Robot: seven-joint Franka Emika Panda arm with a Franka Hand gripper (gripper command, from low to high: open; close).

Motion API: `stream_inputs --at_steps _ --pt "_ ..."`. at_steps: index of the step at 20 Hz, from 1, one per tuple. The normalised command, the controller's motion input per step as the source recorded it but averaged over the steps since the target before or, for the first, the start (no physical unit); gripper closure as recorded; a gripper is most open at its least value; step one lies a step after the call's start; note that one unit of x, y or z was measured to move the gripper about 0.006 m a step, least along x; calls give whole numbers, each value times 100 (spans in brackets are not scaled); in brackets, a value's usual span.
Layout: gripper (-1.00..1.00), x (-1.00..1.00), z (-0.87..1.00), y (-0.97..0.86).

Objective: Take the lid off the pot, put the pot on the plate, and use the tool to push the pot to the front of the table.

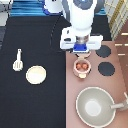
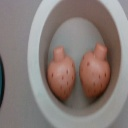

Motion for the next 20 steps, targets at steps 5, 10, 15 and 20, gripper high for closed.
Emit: stream_inputs --at_steps 5,10,15,20 --pt "-100 83 -14 -11" --pt "-100 71 -31 -23" --pt "-100 35 -28 -25" --pt "100 3 -11 -9"
